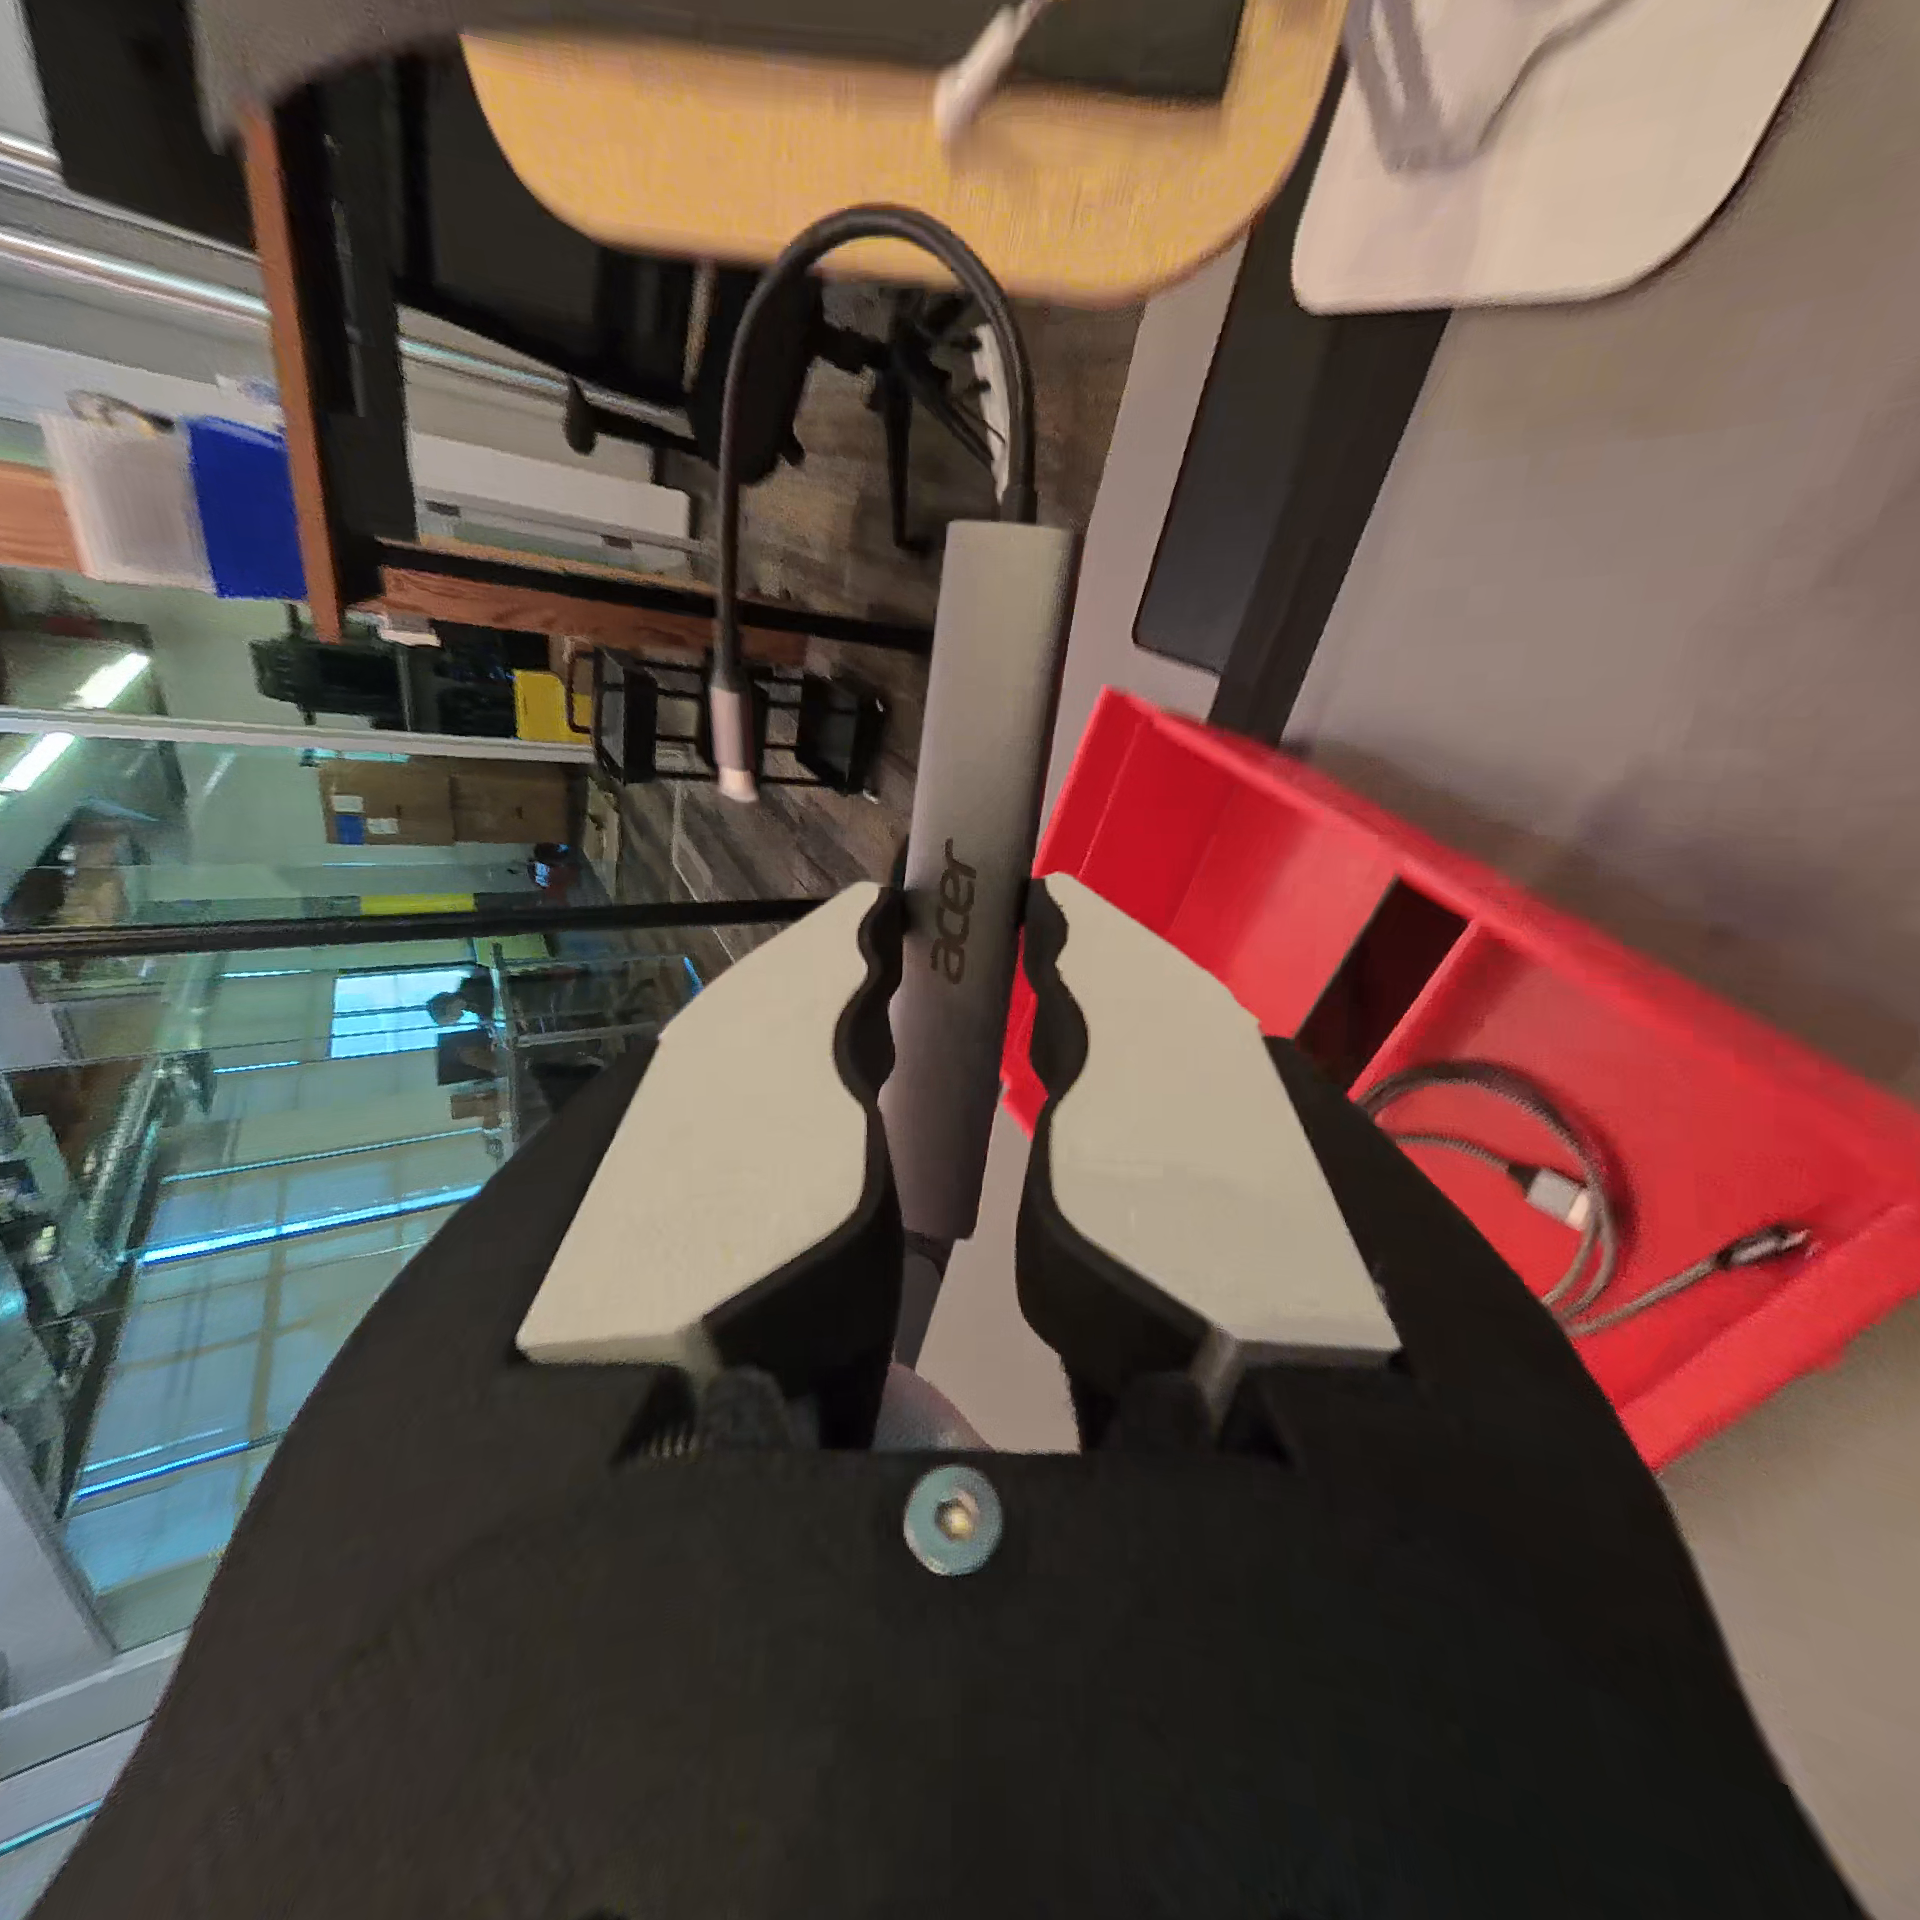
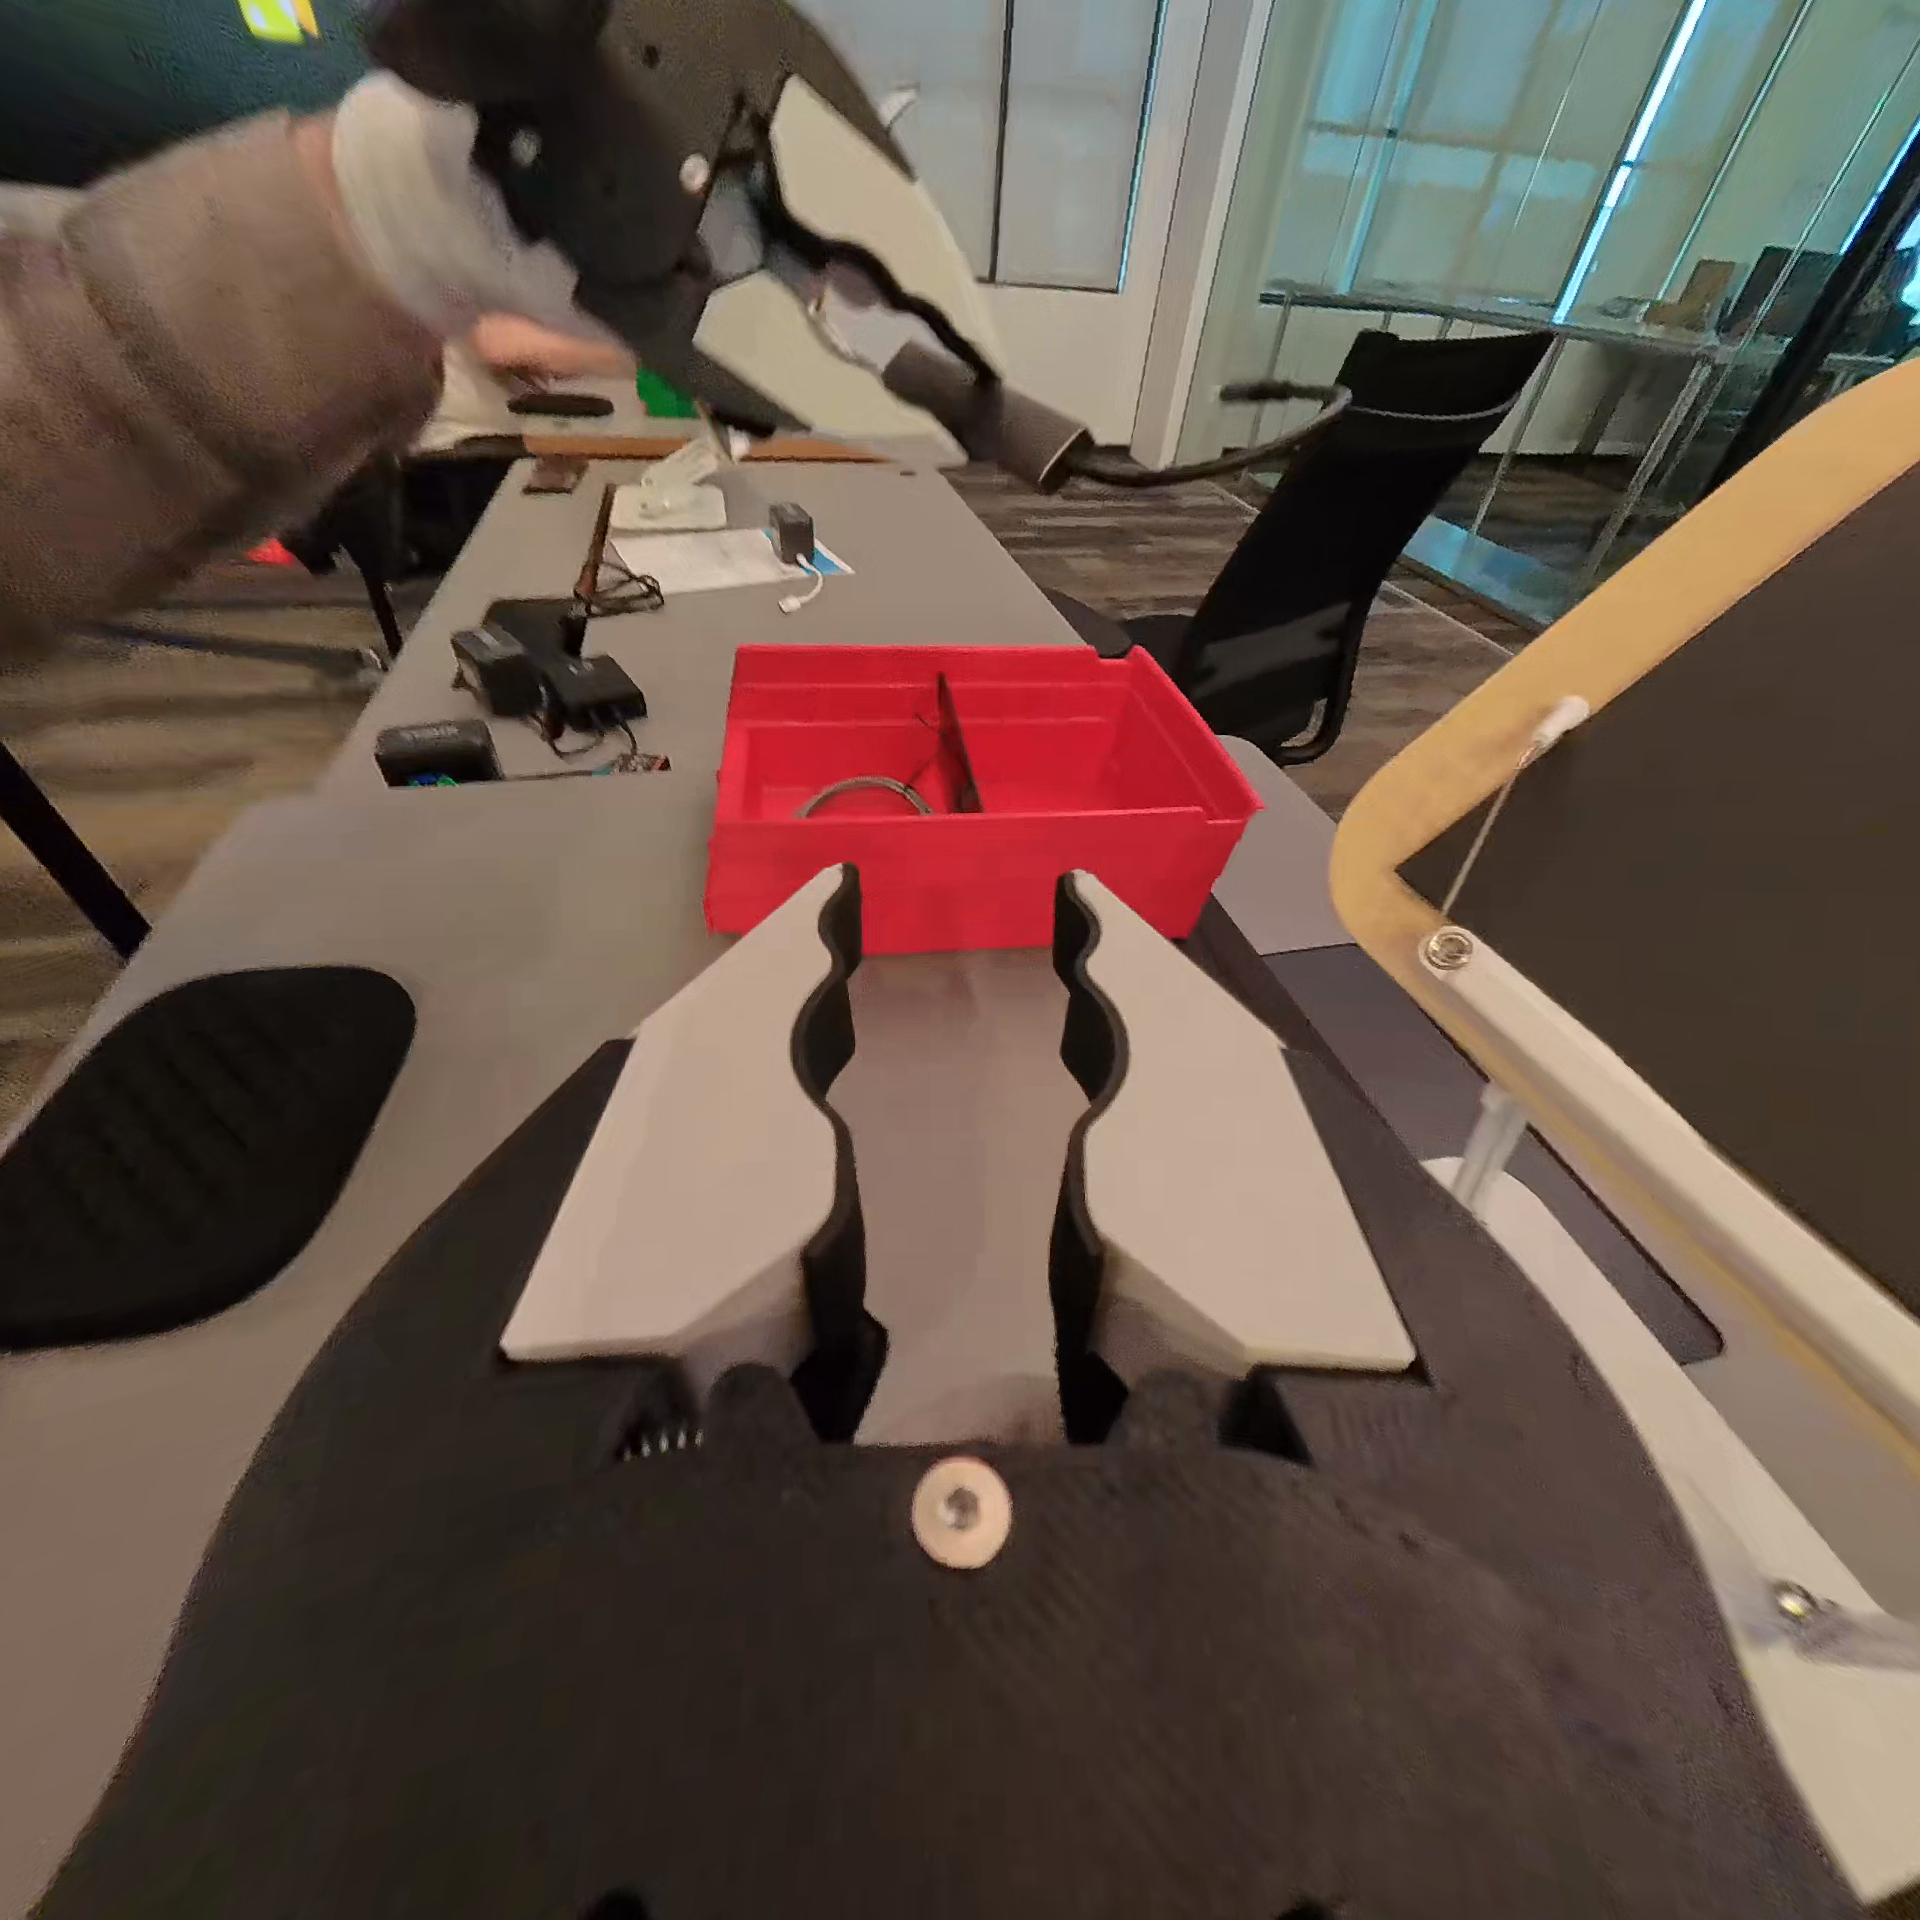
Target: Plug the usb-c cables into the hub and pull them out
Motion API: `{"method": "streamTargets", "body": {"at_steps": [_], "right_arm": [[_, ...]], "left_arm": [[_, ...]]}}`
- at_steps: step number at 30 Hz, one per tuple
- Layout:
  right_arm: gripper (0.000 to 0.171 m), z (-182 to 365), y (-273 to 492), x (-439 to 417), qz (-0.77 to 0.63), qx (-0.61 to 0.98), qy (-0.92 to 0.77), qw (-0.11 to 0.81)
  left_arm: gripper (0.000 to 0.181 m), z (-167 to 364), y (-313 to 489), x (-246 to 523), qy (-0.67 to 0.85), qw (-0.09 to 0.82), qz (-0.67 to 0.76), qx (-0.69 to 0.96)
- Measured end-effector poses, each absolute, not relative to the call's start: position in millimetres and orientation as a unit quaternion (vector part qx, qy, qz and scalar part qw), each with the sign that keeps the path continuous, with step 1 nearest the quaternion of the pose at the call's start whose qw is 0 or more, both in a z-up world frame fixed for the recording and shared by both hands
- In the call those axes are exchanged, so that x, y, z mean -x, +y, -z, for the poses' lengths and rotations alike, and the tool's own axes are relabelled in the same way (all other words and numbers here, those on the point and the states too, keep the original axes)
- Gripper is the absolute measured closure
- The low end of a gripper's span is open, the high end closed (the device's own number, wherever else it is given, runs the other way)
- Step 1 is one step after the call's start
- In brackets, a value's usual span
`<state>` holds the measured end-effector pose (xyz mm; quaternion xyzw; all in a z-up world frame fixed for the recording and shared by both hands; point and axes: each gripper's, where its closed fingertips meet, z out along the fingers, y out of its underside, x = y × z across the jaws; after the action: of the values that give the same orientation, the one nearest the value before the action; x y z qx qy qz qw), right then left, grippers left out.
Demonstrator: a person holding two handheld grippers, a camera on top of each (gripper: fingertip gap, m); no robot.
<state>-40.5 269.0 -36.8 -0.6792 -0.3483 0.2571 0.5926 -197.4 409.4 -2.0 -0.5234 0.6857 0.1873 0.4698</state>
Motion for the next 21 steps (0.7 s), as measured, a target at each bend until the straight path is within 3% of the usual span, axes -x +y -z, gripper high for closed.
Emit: {"method": "streamTargets", "body": {"at_steps": [4,11,15,21], "right_arm": [[0.132,42,271,48,-0.316,0.681,-0.322,0.577],[0.127,63,276,59,-0.527,0.648,-0.233,0.498],[0.137,64,273,53,-0.594,0.607,-0.216,0.482],[0.128,65,266,55,-0.614,0.597,-0.231,0.462]], "left_arm": [[0.158,8,361,156,0.668,0.528,-0.155,0.500],[0.158,38,293,98,0.718,0.534,-0.165,0.416],[0.159,49,293,87,0.718,0.529,-0.173,0.418],[0.159,57,299,79,0.720,0.524,-0.185,0.416]]}}
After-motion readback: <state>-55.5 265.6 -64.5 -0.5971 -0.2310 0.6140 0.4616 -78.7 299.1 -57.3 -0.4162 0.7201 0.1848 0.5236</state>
